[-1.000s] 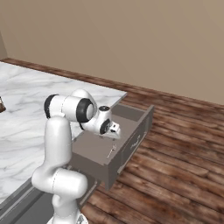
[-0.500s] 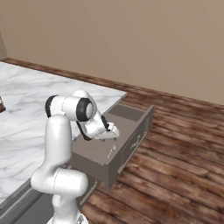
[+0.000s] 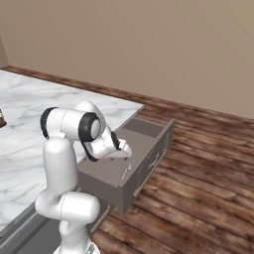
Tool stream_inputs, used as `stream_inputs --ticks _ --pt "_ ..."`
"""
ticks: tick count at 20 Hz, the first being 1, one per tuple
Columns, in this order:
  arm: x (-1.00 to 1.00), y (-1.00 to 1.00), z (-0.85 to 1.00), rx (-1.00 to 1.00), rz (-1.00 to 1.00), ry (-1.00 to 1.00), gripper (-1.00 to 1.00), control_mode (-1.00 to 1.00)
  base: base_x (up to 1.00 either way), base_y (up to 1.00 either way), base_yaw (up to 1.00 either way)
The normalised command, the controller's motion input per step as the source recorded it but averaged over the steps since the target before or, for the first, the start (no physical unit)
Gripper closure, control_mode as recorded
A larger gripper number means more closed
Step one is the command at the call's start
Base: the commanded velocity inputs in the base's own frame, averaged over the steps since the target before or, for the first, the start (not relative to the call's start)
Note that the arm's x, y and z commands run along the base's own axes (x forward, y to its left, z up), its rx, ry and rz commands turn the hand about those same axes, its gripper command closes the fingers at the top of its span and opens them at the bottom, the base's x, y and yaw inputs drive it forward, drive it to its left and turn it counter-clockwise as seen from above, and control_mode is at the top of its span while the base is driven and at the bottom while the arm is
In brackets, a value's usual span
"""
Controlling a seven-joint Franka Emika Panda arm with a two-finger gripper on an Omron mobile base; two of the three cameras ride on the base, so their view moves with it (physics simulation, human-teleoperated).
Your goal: Organize the utensils by type. Pick up the wooden spoons from the counter and place them in the open cabinet. Then pick up the metallic utensils from the counter and place them in the open drawer.
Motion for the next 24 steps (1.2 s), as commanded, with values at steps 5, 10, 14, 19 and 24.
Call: stream_inputs --ticks 5,10,14,19,24 --pt "-0.46 -0.17 0.73 0.26 0.03 0.00 -1.00 -1.00 0.00 0.00 0.00" --pt "-0.39 -0.10 0.70 0.19 0.03 0.00 -1.00 -1.00 0.00 0.00 0.00" --pt "-0.32 -0.02 0.78 0.05 0.02 0.00 -1.00 -1.00 0.00 0.00 0.00" --pt "-0.39 0.00 0.71 0.00 0.02 0.00 -1.00 -1.00 0.00 0.00 0.00" --pt "-0.49 0.00 0.55 0.00 0.07 0.00 -1.00 -1.00 0.00 0.00 0.00"
